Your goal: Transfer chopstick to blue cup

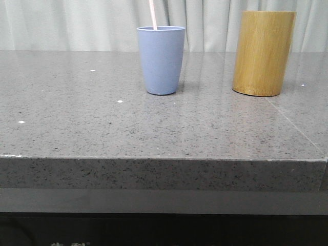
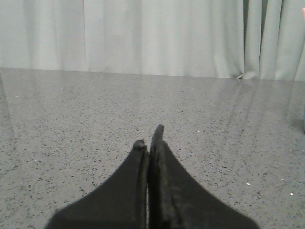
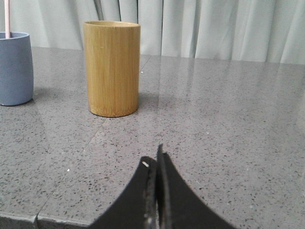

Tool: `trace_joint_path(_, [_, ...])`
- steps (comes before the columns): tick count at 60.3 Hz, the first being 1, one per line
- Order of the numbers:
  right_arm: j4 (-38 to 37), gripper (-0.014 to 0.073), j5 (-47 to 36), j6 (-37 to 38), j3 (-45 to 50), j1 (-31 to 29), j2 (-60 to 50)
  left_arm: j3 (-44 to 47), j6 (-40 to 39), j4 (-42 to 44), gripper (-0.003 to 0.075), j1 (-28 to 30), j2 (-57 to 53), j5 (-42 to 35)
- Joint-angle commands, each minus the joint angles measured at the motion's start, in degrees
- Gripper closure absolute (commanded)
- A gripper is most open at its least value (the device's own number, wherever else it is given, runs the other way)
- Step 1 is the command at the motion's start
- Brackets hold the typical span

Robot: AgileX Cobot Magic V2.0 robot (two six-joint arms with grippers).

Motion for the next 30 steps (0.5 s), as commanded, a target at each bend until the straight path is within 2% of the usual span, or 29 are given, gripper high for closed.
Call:
trace_joint_path(1, [0.39,0.0661,-5.26,-0.4,-0.24,-0.56,-1.23,0.41,0.0,-0.5,0.0739,0.15,-1.36,-4.42])
trace_joint_path(26, [0.33,0.0661,-4.98,-0.35,-0.24,-0.56,-1.29,0.41,0.0,-0.5,0.0739,0.15,-1.36,-4.42])
trace_joint_path(30, [-1.42,0.0661,-5.51,1.62,-0.24,-0.56,-1.29,0.41,0.0,-0.5,0.0739,0.15,-1.36,-4.42])
